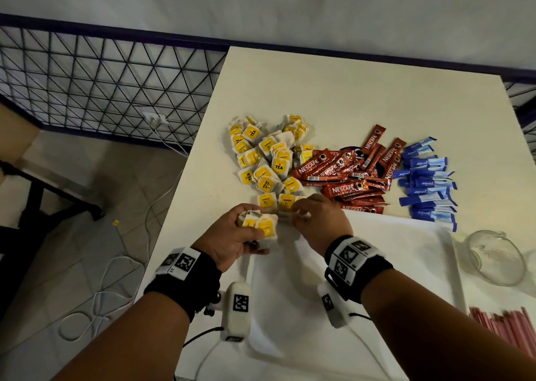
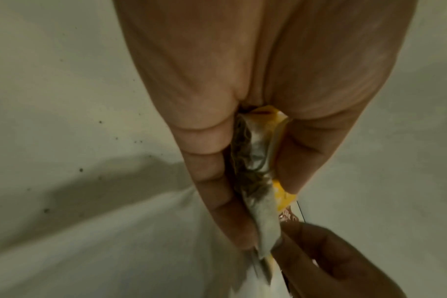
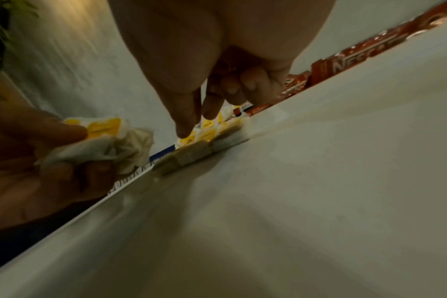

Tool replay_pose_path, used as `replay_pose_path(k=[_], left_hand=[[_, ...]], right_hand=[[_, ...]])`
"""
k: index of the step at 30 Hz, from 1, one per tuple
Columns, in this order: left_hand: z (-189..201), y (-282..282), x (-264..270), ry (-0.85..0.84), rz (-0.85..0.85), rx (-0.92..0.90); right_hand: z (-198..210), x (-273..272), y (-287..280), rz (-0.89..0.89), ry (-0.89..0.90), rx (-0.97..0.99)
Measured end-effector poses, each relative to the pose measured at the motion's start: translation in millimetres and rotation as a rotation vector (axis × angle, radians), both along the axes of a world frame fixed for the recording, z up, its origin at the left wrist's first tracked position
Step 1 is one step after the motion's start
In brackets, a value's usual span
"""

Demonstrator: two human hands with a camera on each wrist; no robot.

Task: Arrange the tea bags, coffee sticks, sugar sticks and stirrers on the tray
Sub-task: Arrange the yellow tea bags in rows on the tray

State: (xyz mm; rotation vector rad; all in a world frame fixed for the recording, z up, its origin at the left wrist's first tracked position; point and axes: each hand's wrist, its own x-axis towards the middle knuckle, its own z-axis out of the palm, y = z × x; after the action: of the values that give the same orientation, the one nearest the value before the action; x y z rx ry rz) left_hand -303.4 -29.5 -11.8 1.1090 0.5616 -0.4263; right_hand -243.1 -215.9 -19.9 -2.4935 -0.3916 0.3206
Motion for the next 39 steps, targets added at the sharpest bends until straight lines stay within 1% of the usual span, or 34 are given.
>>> replay_pose_path(k=[3, 8, 16, 23, 25, 28, 29, 30, 32, 33, 39], left_hand=[[-2.9, -3.2, -2.7, 0.010, -0.052, 0.037], [-4.9, -2.5, -2.8, 0.010, -0.075, 0.062], [-7.5, -1.6, -2.9, 0.004, -0.073, 0.065], [-5.8, -1.8, -3.0, 0.005, -0.073, 0.054], [-3.5, -1.9, -2.2, 0.003, -0.061, 0.045], [2.4, -0.5, -0.7, -0.008, -0.019, -0.024], [5.2, -0.3, -0.6, -0.014, -0.003, -0.049], [8.0, -0.4, 0.0, -0.021, 0.005, -0.072], [12.0, -2.0, 0.6, -0.032, 0.013, -0.101], [12.9, -3.2, 0.9, -0.037, 0.017, -0.108], [15.7, -14.4, 1.6, -0.057, 0.084, -0.149]], right_hand=[[-1.0, 4.0, 6.6, 0.086, 0.025, -0.092], [-2.5, 5.0, 9.6, 0.150, 0.002, -0.186], [2.4, 4.6, 17.9, 0.206, -0.054, -0.250], [0.8, 5.5, 18.5, 0.195, -0.054, -0.250], [3.3, 5.9, 14.9, 0.156, -0.057, -0.177], [10.6, 6.1, 7.1, 0.043, -0.101, 0.128], [15.8, 4.9, 5.3, 0.038, -0.059, 0.212], [21.0, 3.1, 4.0, 0.056, 0.026, 0.263], [29.7, -0.8, 3.4, 0.124, 0.172, 0.274], [32.3, -2.4, 3.5, 0.147, 0.199, 0.261], [36.2, -7.4, -4.2, 0.054, 0.217, 0.260]])
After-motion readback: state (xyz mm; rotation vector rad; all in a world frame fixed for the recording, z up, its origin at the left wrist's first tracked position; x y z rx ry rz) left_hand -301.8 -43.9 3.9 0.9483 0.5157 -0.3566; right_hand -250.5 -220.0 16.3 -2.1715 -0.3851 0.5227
